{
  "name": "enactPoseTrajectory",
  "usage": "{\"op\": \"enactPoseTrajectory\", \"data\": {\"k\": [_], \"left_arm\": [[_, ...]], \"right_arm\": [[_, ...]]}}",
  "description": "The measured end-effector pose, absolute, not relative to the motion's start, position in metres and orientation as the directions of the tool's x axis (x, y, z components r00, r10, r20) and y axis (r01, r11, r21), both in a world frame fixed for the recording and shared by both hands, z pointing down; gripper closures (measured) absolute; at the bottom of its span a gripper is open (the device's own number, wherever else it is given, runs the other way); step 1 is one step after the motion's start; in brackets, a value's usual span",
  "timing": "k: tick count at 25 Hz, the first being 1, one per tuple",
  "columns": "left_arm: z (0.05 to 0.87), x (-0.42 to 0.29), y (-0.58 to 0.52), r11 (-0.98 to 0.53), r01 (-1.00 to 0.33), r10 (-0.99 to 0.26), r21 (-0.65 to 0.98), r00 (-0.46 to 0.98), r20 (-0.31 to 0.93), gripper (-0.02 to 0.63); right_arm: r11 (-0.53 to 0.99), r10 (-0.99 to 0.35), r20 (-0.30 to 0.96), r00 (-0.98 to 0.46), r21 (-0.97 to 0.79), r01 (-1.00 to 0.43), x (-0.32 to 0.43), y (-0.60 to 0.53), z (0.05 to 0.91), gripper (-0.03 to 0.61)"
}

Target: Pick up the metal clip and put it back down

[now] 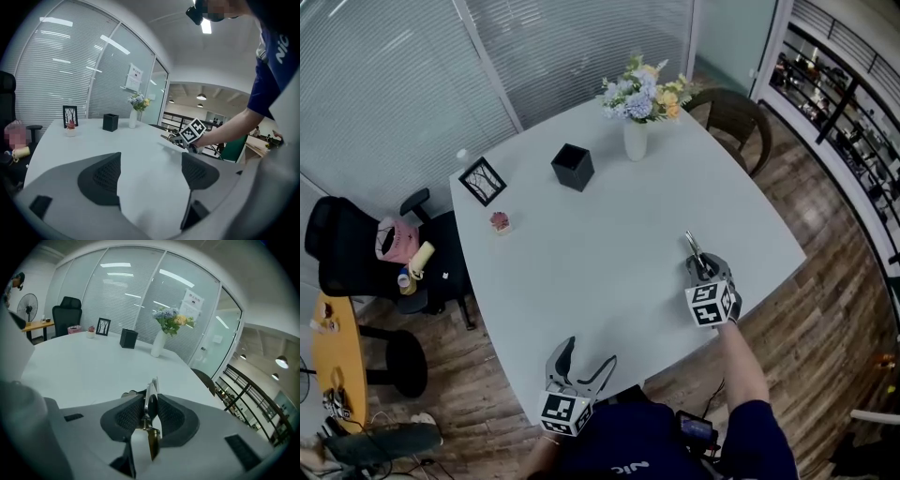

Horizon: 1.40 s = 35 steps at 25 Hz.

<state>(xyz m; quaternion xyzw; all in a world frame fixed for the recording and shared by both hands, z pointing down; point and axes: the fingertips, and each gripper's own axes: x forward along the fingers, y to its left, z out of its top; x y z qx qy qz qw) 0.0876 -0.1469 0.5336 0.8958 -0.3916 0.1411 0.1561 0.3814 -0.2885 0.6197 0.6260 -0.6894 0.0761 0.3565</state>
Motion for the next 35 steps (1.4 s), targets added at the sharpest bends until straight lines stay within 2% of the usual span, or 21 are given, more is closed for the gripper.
{"op": "enactPoseTrajectory", "data": {"k": [11, 24, 26, 28, 30, 35], "left_arm": [[0.536, 0.075, -0.154, -0.605, -0.782, -0.684, 0.15, 0.607, 0.405, 0.207], [0.537, 0.068, -0.165, -0.587, -0.795, -0.697, 0.151, 0.592, 0.405, 0.207], [0.537, 0.065, -0.166, -0.583, -0.798, -0.699, 0.151, 0.588, 0.406, 0.207], [0.538, 0.062, -0.168, -0.576, -0.803, -0.704, 0.152, 0.582, 0.407, 0.207], [0.539, 0.059, -0.17, -0.574, -0.804, -0.705, 0.154, 0.581, 0.407, 0.207], [0.539, 0.059, -0.172, -0.59, -0.791, -0.696, 0.163, 0.6, 0.395, 0.207]], "right_arm": [[0.197, -0.741, 0.663, 0.102, 0.361, -0.911, 0.408, -0.294, 0.663, 0.476], [0.212, -0.736, 0.669, 0.102, 0.372, -0.904, 0.403, -0.297, 0.671, 0.459], [0.204, -0.727, 0.683, 0.072, 0.315, -0.927, 0.4, -0.297, 0.673, 0.417], [0.177, -0.729, 0.682, 0.06, 0.273, -0.945, 0.4, -0.298, 0.671, 0.339], [0.165, -0.743, 0.667, 0.054, 0.261, -0.951, 0.399, -0.3, 0.664, 0.288], [0.174, -0.763, 0.646, 0.003, 0.21, -0.962, 0.387, -0.293, 0.646, 0.241]]}}
